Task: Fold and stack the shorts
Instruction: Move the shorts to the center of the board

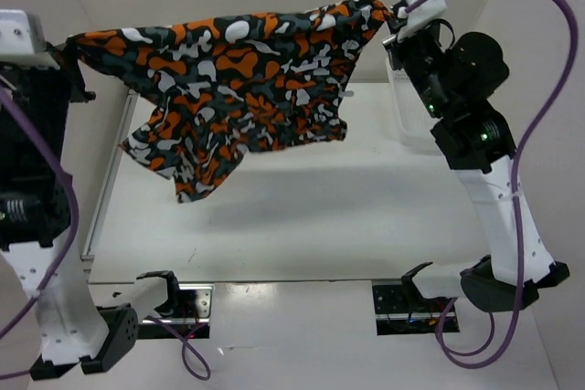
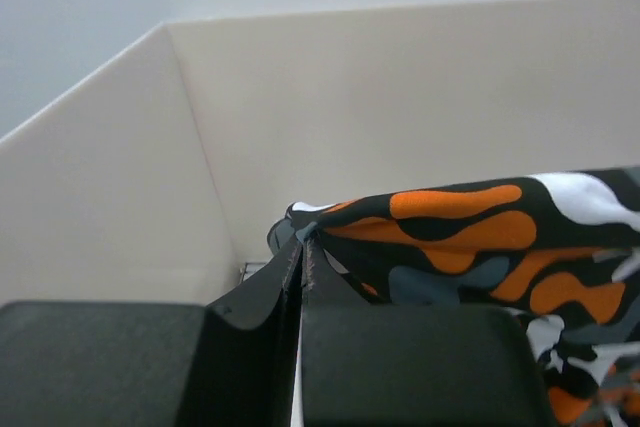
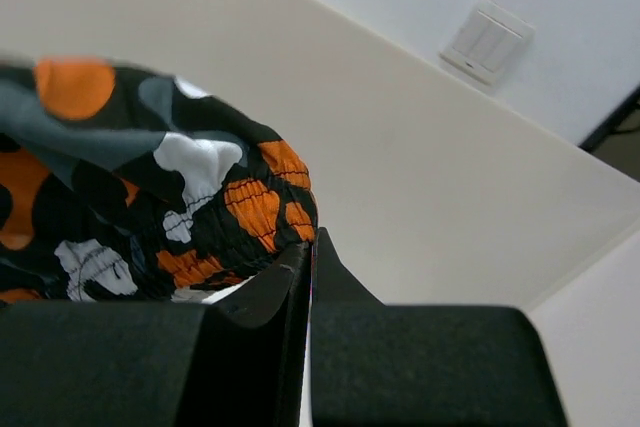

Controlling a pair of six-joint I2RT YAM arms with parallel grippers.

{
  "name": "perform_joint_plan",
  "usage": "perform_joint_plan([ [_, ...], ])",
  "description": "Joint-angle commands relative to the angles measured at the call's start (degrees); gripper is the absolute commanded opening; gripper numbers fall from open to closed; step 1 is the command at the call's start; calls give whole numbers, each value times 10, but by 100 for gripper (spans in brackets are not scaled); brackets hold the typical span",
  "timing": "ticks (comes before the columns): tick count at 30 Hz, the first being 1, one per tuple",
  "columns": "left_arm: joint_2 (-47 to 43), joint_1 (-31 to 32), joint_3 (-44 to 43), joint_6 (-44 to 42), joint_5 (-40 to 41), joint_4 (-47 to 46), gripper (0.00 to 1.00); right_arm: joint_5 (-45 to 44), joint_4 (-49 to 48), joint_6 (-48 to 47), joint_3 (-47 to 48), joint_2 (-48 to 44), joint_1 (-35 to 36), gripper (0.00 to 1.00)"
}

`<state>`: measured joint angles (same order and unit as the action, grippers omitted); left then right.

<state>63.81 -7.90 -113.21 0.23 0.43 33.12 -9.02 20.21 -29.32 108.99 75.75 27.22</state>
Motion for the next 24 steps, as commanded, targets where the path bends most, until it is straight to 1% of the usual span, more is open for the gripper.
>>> perform_joint_plan([
  [1, -23, -5, 26, -2, -47, -12, 0, 66, 49, 45, 16, -21, -1, 0],
  [3, -18, -5, 52, -2, -70, -17, 0, 66, 34, 61, -3, -21, -1, 0],
  [5, -9, -5, 83, -2, -82, -42, 0, 54, 15, 67, -21, -16, -1, 0],
  [7, 16, -5, 120, -2, -109, -61, 0, 40, -20, 67, -64, 1, -1, 0],
  [8, 41, -5, 130, -2, -116, -68, 0, 33, -36, 60, -84, 6, -1, 0],
  [9, 56, -5, 140, -2, -128, -74, 0, 16, -54, 53, -128, 12, -1, 0],
  [10, 72, 0, 153, -2, -133, -86, 1, 9, -89, 53, -148, 20, -1, 0],
  [11, 110, 0, 153, -2, -133, -91, 1, 9, -101, 53, -181, 40, -6, 0],
  [13, 154, 0, 153, -2, -133, -105, 2, 9, -122, 53, -201, 68, -6, 0],
  [14, 206, 5, 153, -2, -128, -111, 2, 9, -132, 59, -214, 101, -6, 0],
  [15, 234, 5, 128, -2, -123, -111, 2, 9, -137, 69, -214, 121, -20, 2],
  [16, 264, 5, 108, -2, -110, -111, 3, 9, -137, 83, -208, 147, -30, 9],
  [17, 325, 5, 86, -2, -110, -111, 7, 26, -117, 111, -177, 206, -44, 25],
  [18, 355, 5, 30, -2, -110, -90, 13, 38, -100, 124, -154, 239, -70, 65],
  [19, 381, 10, 5, -2, -110, -81, 24, 45, -87, 136, -133, 267, -80, 75],
  [20, 424, 10, -16, -2, -110, -70, 62, 38, -87, 130, -112, 300, -80, 82],
  [21, 438, 10, -31, -2, -116, -56, 80, 30, -87, 117, -106, 309, -80, 88],
  [22, 446, 10, -37, -2, -116, -56, 89, 30, -78, 111, -99, 309, -80, 95],
  [23, 446, 10, -31, -2, -100, -51, 95, 30, -60, 121, -90, 309, -80, 98],
  [24, 434, 10, -19, -2, -95, -51, 100, 30, -52, 127, -90, 298, -80, 98],
])
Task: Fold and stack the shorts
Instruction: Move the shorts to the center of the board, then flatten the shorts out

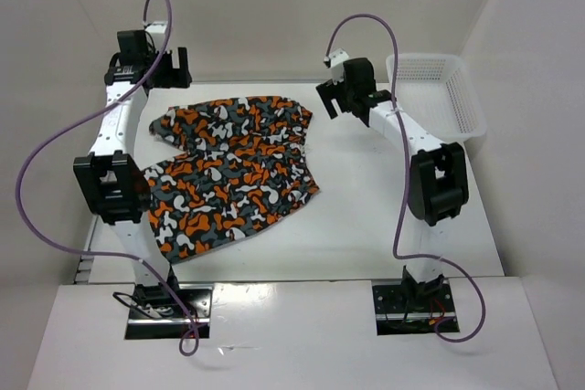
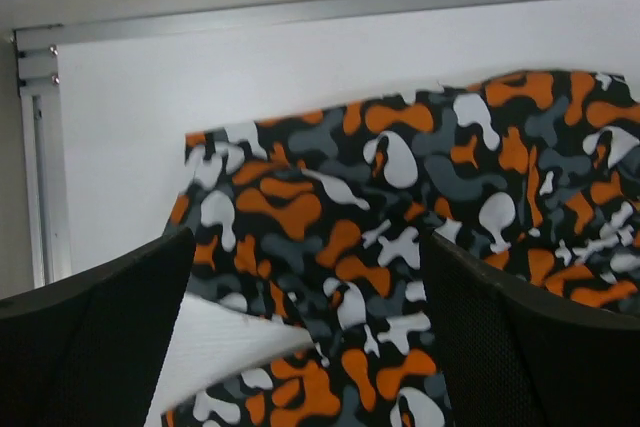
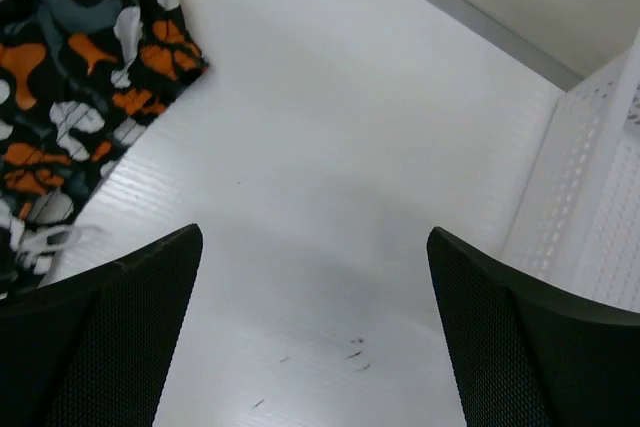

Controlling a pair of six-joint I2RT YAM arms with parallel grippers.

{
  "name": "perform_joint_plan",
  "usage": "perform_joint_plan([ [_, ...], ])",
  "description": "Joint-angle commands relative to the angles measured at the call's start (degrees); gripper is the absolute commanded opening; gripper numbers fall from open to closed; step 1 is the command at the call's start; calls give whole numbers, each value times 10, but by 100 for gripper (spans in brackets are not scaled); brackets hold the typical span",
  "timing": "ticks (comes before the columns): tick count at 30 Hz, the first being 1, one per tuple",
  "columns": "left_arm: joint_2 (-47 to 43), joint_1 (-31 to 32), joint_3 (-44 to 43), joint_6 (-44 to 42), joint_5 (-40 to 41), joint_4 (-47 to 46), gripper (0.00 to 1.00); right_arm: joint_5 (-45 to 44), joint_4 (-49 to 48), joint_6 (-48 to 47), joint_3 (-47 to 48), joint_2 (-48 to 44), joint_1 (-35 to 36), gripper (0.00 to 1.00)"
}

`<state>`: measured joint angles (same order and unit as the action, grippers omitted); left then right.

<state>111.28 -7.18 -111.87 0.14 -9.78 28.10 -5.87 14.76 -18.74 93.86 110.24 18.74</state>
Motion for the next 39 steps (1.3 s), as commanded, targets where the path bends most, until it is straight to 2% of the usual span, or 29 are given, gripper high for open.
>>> perform_joint_plan([
  [1, -75, -10, -11, -1, 7, -1, 100, 33, 11, 21, 47, -61, 5, 98],
  [3, -127, -16, 88, -1, -2, -1, 100, 77, 46, 8, 11, -113, 5, 98],
  [4, -188, -22, 130, -1, 11, 6, 100, 126, 60, 3, -41, -130, 5, 98],
  [5, -219, -22, 214, -1, 17, 26, 100, 141, 79, 3, -73, -147, 10, 98],
  [6, -275, -22, 256, -1, 17, 42, 100, 151, 79, 3, -143, -179, 18, 98],
  [8, -327, -22, 337, -1, 22, 97, 100, 170, 79, 21, -210, -203, 24, 95],
  [9, -385, -22, 380, -1, 17, 109, 98, 170, 72, 28, -238, -219, 34, 95],
  [10, -417, -22, 465, -1, 17, 115, 97, 177, 72, 40, -279, -219, 45, 94],
  [13, -578, -22, 589, -1, 31, 108, 95, 191, 45, 103, -308, -212, 51, 94],
  [14, -623, -16, 662, -1, 36, 108, 95, 191, 39, 118, -308, -205, 51, 92],
  [15, -719, -16, 697, -1, 36, 114, 95, 186, 33, 142, -302, -196, 58, 91],
  [17, -821, -16, 760, -1, 36, 148, 97, 169, 27, 157, -296, -166, 73, 88],
  [18, -914, -16, 813, -1, 48, 162, 97, 160, 21, 157, -288, -157, 81, 88],
  [21, -1046, -10, 880, -1, 79, 199, 97, 128, 4, 178, -282, -126, 116, 87],
  [23, -1078, -4, 910, -1, 74, 237, 95, 128, 4, 206, -277, -108, 121, 87],
  [25, -1065, 7, 933, -1, 96, 232, 94, 128, 4, 222, -277, -102, 121, 87],
  [28, -995, 22, 947, -1, 134, 196, 94, 121, 4, 222, -277, -88, 121, 85],
  [31, -855, 22, 942, -1, 170, 88, 96, 115, 4, 222, -282, -68, 128, 82],
  [33, -776, 22, 898, -1, 168, 58, 97, 109, 4, 209, -282, -63, 140, 81],
  [34, -681, 14, 865, -1, 155, 64, 97, 109, 4, 198, -282, -55, 146, 81],
  [35, -633, 5, 828, -1, 137, 89, 97, 109, 4, 198, -282, -55, 157, 81],
  [36, -536, -19, 763, -1, 95, 103, 97, 109, 4, 190, -282, -47, 162, 81],
  [38, -452, -47, 711, -1, 47, 138, 95, 115, 4, 190, -282, -29, 162, 80],
  [39, -391, -69, 674, -1, 9, 143, 93, 115, 4, 190, -277, -24, 168, 76],
])
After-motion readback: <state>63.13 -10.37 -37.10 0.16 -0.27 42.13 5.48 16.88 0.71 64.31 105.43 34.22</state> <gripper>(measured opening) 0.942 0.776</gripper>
